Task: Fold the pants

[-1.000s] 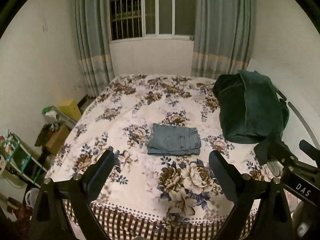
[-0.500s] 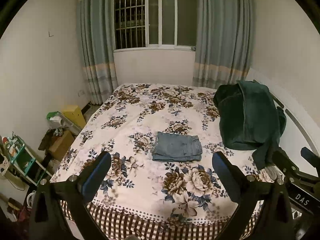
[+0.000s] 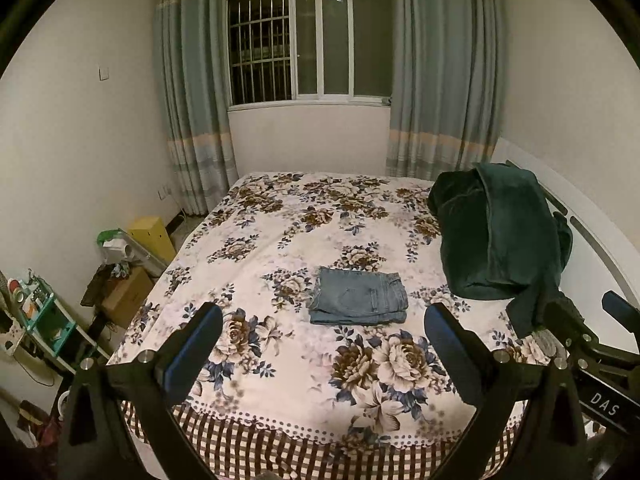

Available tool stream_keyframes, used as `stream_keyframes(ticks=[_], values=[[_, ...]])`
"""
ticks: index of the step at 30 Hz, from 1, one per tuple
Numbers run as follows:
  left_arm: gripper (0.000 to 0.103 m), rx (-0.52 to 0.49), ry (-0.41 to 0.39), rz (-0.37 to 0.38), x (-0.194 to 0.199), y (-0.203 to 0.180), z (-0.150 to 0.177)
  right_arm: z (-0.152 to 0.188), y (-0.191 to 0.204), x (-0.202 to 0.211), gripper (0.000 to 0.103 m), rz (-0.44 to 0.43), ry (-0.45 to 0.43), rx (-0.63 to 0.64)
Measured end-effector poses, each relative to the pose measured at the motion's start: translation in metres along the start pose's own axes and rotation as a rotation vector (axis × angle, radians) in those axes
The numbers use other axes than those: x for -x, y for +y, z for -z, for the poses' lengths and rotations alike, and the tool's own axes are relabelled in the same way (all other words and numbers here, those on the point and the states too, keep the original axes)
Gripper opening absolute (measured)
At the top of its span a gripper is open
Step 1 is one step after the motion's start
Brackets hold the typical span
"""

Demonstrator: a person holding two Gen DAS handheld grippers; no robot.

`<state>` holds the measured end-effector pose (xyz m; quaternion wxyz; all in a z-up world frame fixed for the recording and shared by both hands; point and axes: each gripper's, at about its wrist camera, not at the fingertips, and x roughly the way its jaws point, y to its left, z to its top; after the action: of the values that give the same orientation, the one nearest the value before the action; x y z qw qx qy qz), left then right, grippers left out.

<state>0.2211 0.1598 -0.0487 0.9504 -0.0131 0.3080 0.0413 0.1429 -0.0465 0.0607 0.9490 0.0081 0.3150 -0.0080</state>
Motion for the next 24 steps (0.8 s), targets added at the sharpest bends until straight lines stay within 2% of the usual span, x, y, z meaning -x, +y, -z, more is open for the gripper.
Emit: stream_keyframes(ticks=[24], values=[[0.103,0.004,-0.008,0.001,0.016,0.006,0.004,-0.003,0.018,0.016,0.103,-0.015,0.003,-0.004]])
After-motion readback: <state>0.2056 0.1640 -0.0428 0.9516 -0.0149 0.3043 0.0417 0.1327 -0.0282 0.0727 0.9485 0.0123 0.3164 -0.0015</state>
